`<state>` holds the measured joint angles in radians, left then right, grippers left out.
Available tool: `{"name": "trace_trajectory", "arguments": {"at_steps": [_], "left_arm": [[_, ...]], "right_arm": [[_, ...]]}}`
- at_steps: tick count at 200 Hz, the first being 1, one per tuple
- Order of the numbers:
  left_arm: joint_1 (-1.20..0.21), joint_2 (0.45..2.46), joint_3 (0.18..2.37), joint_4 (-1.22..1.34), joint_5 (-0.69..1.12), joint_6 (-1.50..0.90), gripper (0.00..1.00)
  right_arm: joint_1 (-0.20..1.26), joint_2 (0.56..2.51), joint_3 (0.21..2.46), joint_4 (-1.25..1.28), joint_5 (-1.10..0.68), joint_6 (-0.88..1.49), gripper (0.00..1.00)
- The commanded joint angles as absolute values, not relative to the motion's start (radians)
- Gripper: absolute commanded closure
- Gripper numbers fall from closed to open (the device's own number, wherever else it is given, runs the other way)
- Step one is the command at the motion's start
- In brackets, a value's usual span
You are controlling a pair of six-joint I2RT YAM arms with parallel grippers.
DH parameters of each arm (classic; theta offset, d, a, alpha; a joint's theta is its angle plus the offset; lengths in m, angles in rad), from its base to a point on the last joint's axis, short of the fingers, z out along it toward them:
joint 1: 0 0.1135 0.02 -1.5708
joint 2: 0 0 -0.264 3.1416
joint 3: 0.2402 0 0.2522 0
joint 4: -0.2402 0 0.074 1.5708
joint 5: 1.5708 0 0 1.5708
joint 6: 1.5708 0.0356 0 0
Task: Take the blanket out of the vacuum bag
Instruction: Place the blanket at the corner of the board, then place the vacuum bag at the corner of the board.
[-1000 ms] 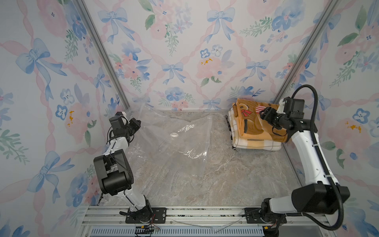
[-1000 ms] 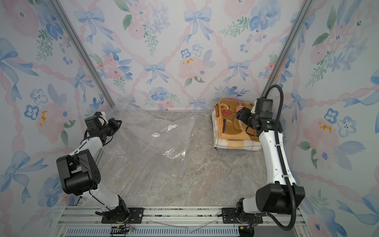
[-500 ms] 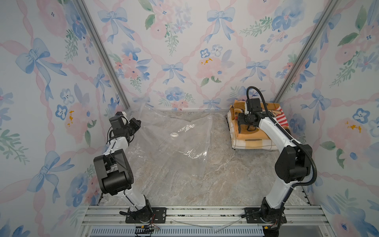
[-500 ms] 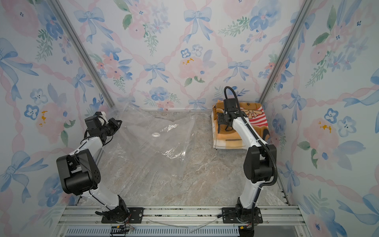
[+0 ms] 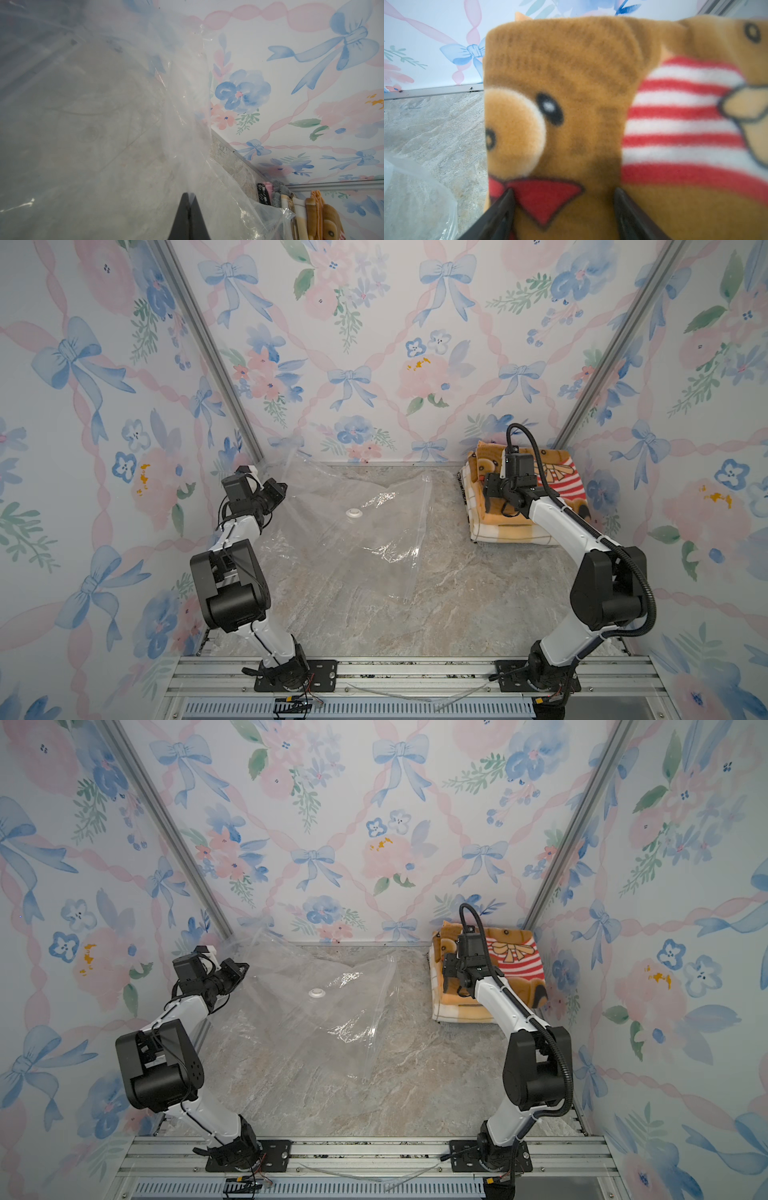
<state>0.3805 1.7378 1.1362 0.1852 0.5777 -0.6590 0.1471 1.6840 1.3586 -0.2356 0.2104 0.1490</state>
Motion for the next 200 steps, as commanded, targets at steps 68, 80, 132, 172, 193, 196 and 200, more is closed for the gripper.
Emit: {"name": "trace_trajectory", "arguments": {"at_steps": [68,80,132,172,193,196,200], "left_arm": [[0.288,1.640,1.076,0.234,0.411,-0.606,1.00],[0.267,1.638,1.065,0.255,0.353,-0.624,1.00],[0.258,1.709,1.098,0.329,0.253,-0.766,1.00],[0.255,1.782,1.174,0.324,0.310,-0.770,0.89],[0.255,1.763,1.202,0.301,0.343,-0.737,0.58],[0.255,1.756,1.205,0.296,0.346,-0.727,0.54],[0.255,1.746,1.211,0.286,0.349,-0.710,0.49]], "right_arm": [[0.139,1.288,1.219,-0.394,0.022,0.301,0.17],[0.137,1.243,1.209,-0.471,-0.018,0.310,0.15],[0.092,1.010,1.007,-0.540,-0.158,0.399,0.04],[0.082,0.904,0.893,-0.514,-0.237,0.454,0.04],[0.083,0.881,0.881,-0.532,-0.236,0.439,0.04],[0.081,0.878,0.879,-0.534,-0.234,0.438,0.04],[0.081,0.873,0.875,-0.536,-0.232,0.436,0.04]]}}
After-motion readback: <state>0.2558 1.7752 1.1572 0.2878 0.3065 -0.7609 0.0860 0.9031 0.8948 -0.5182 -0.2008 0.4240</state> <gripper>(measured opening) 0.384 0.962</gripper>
